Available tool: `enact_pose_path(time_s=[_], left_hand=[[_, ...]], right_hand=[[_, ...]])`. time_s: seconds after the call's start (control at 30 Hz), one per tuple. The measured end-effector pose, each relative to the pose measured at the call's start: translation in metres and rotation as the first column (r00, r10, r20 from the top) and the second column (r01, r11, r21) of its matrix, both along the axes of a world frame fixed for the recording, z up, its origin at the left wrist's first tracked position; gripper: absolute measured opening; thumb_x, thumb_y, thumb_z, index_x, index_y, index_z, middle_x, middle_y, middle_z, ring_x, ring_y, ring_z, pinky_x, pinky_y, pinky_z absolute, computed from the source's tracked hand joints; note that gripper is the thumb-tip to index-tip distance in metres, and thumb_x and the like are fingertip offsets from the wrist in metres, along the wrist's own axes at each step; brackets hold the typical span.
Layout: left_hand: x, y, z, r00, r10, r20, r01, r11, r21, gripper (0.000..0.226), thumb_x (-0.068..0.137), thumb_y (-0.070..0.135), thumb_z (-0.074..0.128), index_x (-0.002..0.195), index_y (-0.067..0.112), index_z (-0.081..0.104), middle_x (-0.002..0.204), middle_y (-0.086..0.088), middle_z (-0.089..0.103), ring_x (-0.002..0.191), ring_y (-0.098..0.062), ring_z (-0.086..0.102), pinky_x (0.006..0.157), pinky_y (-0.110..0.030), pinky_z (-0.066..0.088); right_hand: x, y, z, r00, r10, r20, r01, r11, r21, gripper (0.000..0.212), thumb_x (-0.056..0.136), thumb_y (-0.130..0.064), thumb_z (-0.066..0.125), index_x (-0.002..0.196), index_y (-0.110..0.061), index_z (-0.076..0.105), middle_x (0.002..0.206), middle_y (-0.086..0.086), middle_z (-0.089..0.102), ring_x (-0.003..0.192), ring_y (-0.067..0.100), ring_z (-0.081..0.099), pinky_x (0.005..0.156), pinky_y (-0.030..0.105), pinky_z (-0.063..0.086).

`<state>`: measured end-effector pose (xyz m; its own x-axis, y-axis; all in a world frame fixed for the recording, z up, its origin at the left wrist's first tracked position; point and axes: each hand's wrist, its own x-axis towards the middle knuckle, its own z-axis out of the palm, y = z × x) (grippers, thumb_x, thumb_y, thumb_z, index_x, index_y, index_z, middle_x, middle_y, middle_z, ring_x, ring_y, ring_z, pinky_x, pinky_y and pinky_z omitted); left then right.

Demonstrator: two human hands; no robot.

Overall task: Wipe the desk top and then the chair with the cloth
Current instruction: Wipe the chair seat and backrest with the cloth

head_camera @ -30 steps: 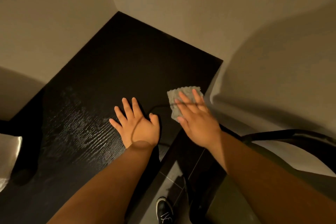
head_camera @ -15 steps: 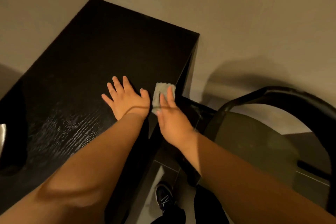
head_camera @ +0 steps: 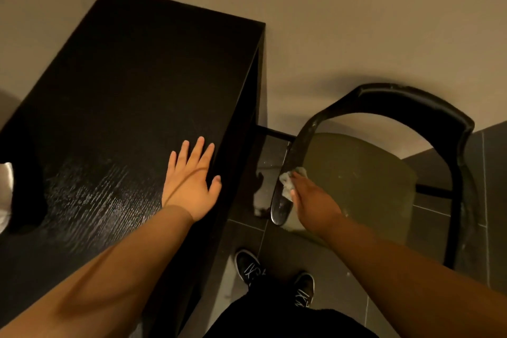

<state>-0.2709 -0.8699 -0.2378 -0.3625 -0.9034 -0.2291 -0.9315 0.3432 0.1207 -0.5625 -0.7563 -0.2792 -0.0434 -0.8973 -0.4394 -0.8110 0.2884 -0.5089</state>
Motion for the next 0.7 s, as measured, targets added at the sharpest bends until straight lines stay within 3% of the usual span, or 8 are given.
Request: enact_pose_path(time_s=[0.13, 0.23, 0.33, 0.43, 0.53, 0.7], left_hand=[[-0.001, 0.009, -0.003, 1.0, -0.027, 0.012, 0.028, 0.998, -0.055, 0.085, 0.091, 0.057, 0.043, 0.167, 0.028, 0.016, 0.176, -0.002, 0.01, 0.161, -0.034, 0.004, 0.13, -0.056, 0.008], [-0.006, 0.009, -0.004, 0.999, -0.047, 0.007, 0.047, 0.996, -0.077, 0.086, 0.088, 0.056, 0.047, 0.166, 0.033, 0.017, 0.175, -0.001, 0.011, 0.161, -0.036, 0.005, 0.129, -0.057, 0.007], [-0.007, 0.007, -0.006, 0.998, -0.053, 0.031, 0.056, 0.993, -0.103, 0.087, 0.089, 0.057, 0.046, 0.166, 0.034, 0.016, 0.176, -0.002, 0.01, 0.16, -0.038, 0.005, 0.129, -0.058, 0.007], [-0.006, 0.006, -0.008, 0.998, -0.05, 0.036, 0.054, 0.993, -0.108, 0.086, 0.088, 0.056, 0.047, 0.166, 0.035, 0.016, 0.176, -0.001, 0.009, 0.16, -0.038, 0.005, 0.129, -0.059, 0.007], [-0.006, 0.005, -0.009, 0.998, -0.052, 0.032, 0.055, 0.991, -0.121, 0.086, 0.09, 0.051, 0.054, 0.166, 0.035, 0.016, 0.175, -0.002, 0.011, 0.16, -0.039, 0.006, 0.129, -0.06, 0.008], [-0.005, 0.003, -0.013, 0.999, -0.047, 0.002, 0.046, 0.983, -0.176, 0.083, 0.09, 0.042, 0.059, 0.164, 0.034, 0.024, 0.174, -0.002, 0.017, 0.157, -0.04, 0.013, 0.128, -0.06, 0.012]], right_hand=[[-0.003, 0.029, -0.02, 0.999, 0.044, -0.017, -0.044, 0.999, -0.013, 0.057, 0.107, -0.028, 0.044, 0.159, -0.012, 0.029, 0.166, 0.005, 0.026, 0.154, 0.022, 0.025, 0.124, 0.028, 0.019], [0.003, 0.039, -0.033, 1.0, -0.013, 0.016, 0.014, 0.999, -0.047, 0.055, 0.109, -0.036, 0.029, 0.158, -0.009, 0.032, 0.167, 0.004, 0.027, 0.154, 0.017, 0.021, 0.124, 0.025, 0.015], [0.016, 0.054, -0.049, 0.997, 0.059, -0.044, -0.063, 0.992, -0.107, 0.065, 0.105, -0.044, 0.013, 0.159, -0.012, 0.03, 0.169, 0.0, 0.02, 0.157, 0.018, 0.012, 0.126, 0.037, 0.022], [0.029, 0.065, -0.066, 0.984, 0.168, -0.057, -0.171, 0.984, -0.048, 0.065, 0.104, -0.045, 0.011, 0.162, -0.017, 0.02, 0.171, -0.004, 0.003, 0.157, 0.022, -0.014, 0.128, 0.041, 0.012], [0.04, 0.067, -0.078, 0.976, 0.205, -0.069, -0.203, 0.979, 0.033, 0.059, 0.11, -0.038, 0.023, 0.164, -0.023, 0.004, 0.169, -0.011, -0.016, 0.149, 0.021, -0.035, 0.126, 0.039, 0.002], [0.038, 0.029, -0.081, 0.968, 0.179, -0.174, -0.18, 0.984, 0.008, 0.063, 0.109, -0.042, 0.017, 0.161, -0.025, -0.013, 0.166, -0.006, -0.028, 0.146, 0.031, -0.039, 0.121, 0.042, -0.015]])
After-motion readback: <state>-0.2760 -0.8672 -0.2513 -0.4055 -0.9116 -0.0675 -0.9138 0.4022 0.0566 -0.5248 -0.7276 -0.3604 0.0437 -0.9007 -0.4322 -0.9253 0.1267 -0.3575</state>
